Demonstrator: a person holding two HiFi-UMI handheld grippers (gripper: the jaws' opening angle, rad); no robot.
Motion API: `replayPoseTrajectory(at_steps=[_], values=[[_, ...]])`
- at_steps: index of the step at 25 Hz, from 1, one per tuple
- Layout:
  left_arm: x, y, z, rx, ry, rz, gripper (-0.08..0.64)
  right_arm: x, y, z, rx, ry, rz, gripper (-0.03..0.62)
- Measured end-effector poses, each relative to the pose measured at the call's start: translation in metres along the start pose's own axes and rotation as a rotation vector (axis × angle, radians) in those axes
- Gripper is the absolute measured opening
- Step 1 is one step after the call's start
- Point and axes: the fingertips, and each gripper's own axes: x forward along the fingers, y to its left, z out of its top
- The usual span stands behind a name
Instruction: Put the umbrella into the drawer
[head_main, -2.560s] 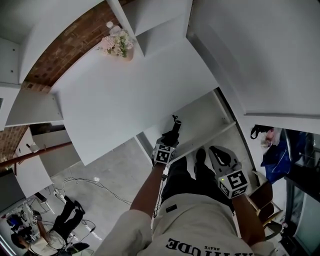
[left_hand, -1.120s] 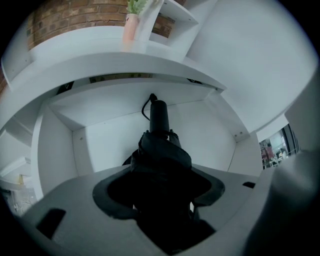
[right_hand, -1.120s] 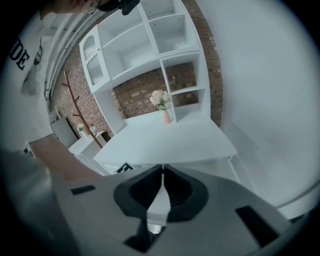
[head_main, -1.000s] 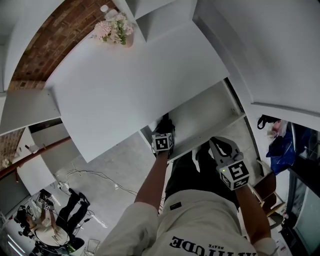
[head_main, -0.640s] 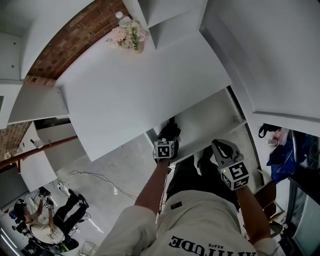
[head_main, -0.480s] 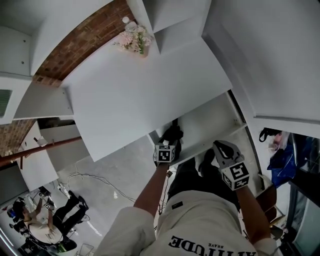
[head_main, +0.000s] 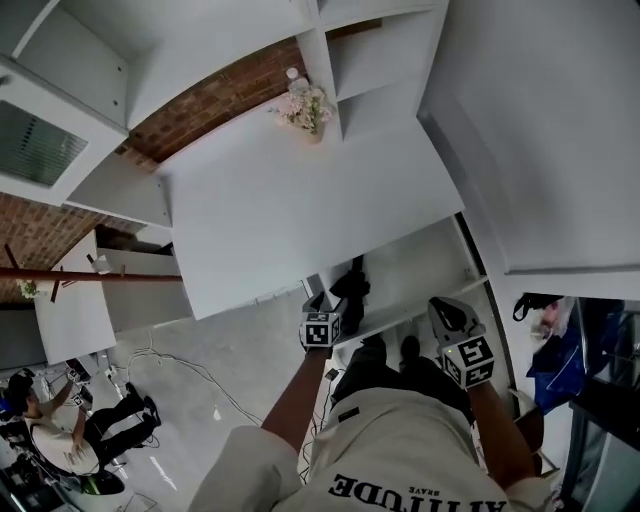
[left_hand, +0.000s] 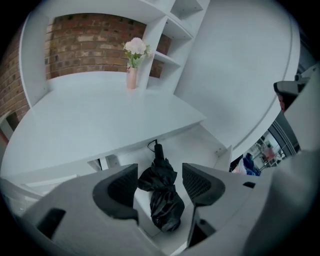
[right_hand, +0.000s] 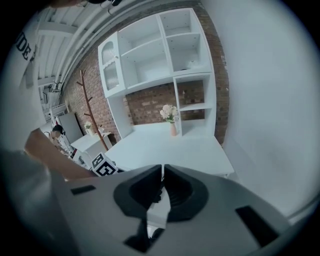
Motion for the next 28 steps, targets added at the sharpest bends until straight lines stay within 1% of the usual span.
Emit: replayPoseTrajectory(at_steps=[2,6,8,12,16,18,25,28], values=[[-0.016,-0.004,0.001,-0.023,-0.033,0.006,0.285,-0.009,0.003,0.0,-0.001,-0.008,0.012,0.035],[-0.038,-0.014,0.012,-0.053,-0.116,0.032,0.235,-0.018,0.001,0.007,-0.034,-0.033,0.055,0.035],[-0.046,-0.021,0.015,-0.048,-0.139,0.039,0.229,-0.025,0.0,0.009,-0.054,-0.047,0.075,0.035],[-0.072,-0.035,0.015,-0.039,-0.174,0.075,0.185,-0.048,-0.001,0.008,-0.061,-0.072,0.099,0.035],[-0.098,-0.053,0.013,-0.044,-0.202,0.092,0.178,-0.065,-0.005,0.001,-0.069,-0.08,0.122,0.035],[-0.112,-0.065,0.014,-0.034,-0.213,0.106,0.17,-0.073,-0.007,-0.003,-0.079,-0.083,0.136,0.035],[-0.152,-0.091,0.021,-0.024,-0.3,0.184,0.147,-0.099,-0.015,-0.014,-0.095,-0.113,0.181,0.035],[-0.167,-0.1,0.017,-0.018,-0.333,0.221,0.116,-0.111,-0.02,-0.021,-0.099,-0.125,0.196,0.035]])
